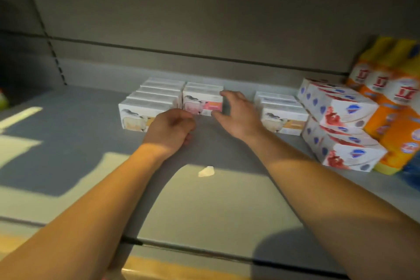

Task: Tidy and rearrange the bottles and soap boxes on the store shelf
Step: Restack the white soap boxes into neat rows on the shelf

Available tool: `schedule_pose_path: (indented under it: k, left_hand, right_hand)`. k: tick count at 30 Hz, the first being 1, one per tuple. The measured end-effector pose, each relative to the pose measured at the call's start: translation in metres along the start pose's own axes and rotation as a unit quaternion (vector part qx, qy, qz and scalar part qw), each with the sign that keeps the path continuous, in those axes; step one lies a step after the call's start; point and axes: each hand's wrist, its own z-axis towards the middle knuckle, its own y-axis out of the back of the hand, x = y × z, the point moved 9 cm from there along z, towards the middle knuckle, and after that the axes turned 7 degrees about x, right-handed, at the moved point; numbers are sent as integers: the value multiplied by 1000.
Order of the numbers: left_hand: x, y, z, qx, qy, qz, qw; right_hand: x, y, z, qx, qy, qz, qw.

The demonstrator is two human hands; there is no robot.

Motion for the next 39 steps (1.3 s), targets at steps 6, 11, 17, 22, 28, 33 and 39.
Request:
schedule_pose_path:
  k: [6,11,17,22,28,33,39]
  left_hand:
    - [2,-2,6,-6,-4,30,1000]
    - [0,-2,5,-1,-4,32,999]
    - [-4,-2,1,1,-8,32,999]
    - [-10,-10,-3,6,-17,1,1000]
    - [-18,-40,-16,90,-24,-108,990]
    - [-20,-46,-20,103,-10,-200,974]
    - [-19,-58,-25,149,-16,-225,963]
  right_hand:
    - [-8,-25,28,17,4,-98,995]
    - [-1,-11,25,-58,15,-77,995]
    - [-24,8,0,-74,-84,187,976]
    - [-33,27,-56,-52,-127,443,886]
    - [-17,28,-94,-14,-101,538,837]
    - [-24,22,-95,-32,-107,524,845]
    - [-17,9,-99,64,-97,512,851]
